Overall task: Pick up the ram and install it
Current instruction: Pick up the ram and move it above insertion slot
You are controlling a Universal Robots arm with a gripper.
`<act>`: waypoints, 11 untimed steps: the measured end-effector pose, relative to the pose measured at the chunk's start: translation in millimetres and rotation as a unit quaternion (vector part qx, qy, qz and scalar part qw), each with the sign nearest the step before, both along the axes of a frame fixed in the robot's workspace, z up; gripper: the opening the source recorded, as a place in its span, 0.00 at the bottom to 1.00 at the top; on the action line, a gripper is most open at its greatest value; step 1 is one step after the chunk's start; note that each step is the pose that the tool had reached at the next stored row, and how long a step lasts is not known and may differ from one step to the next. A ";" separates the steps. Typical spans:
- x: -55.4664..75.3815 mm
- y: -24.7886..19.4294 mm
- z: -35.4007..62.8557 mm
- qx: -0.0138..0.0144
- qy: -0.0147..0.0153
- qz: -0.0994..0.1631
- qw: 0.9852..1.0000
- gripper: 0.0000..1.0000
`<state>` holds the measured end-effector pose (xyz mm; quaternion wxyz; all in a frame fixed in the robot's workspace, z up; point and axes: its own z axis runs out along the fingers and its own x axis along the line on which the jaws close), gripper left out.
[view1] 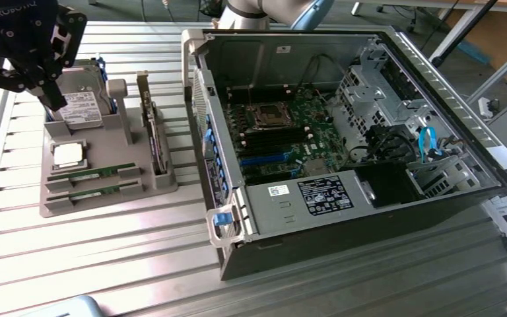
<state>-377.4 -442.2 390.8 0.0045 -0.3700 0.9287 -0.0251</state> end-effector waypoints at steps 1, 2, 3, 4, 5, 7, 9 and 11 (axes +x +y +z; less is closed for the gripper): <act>0.0 0.0 0.0 0.000 0.000 0.004 1.000 0.10; 0.0 0.0 0.0 -0.001 0.000 0.008 1.000 0.10; 0.0 0.0 0.0 -0.001 0.000 0.011 1.000 0.10; 0.0 0.0 0.0 -0.002 0.000 0.015 1.000 0.10; 0.0 0.0 0.0 -0.002 0.000 0.018 1.000 0.10; 0.0 0.0 0.0 -0.004 0.000 0.030 1.000 0.10; 0.0 0.0 0.0 -0.005 0.000 0.038 0.999 0.10; 0.0 0.0 0.0 -0.006 0.000 0.044 0.999 0.10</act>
